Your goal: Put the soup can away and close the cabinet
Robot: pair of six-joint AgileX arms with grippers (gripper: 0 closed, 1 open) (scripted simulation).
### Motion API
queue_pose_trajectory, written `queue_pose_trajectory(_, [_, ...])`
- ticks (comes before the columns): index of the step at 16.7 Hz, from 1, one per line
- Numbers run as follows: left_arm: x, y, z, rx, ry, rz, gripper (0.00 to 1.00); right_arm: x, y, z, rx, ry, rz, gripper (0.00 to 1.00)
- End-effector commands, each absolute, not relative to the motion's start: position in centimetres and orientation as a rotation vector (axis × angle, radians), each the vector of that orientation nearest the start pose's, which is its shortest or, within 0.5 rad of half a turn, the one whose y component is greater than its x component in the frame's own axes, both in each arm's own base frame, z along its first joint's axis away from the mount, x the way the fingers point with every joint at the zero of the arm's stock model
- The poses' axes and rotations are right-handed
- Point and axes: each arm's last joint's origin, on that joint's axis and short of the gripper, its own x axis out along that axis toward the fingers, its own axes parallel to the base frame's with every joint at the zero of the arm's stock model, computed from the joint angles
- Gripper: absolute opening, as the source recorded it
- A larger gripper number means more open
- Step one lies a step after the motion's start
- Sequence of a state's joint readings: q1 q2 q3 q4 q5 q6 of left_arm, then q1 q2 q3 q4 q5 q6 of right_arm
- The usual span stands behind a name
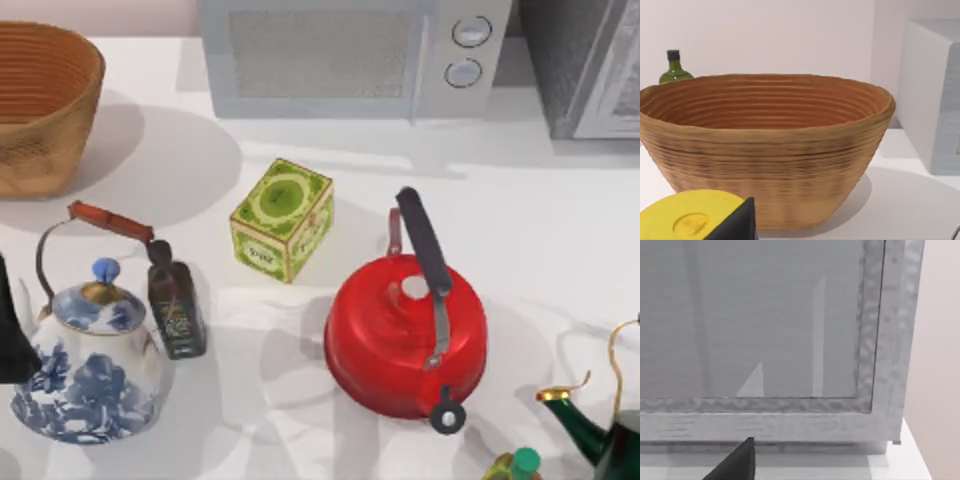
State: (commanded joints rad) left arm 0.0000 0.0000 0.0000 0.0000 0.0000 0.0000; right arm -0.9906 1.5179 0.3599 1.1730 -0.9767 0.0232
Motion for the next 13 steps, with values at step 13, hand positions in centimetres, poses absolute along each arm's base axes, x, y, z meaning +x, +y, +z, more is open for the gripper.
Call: queue_pose_trajectory(13, [10.6,-0.1,16.0,0.0,0.0,0.0,1.0,16.6,-22.5,18.4,-0.001,0.005,0.005,1.0])
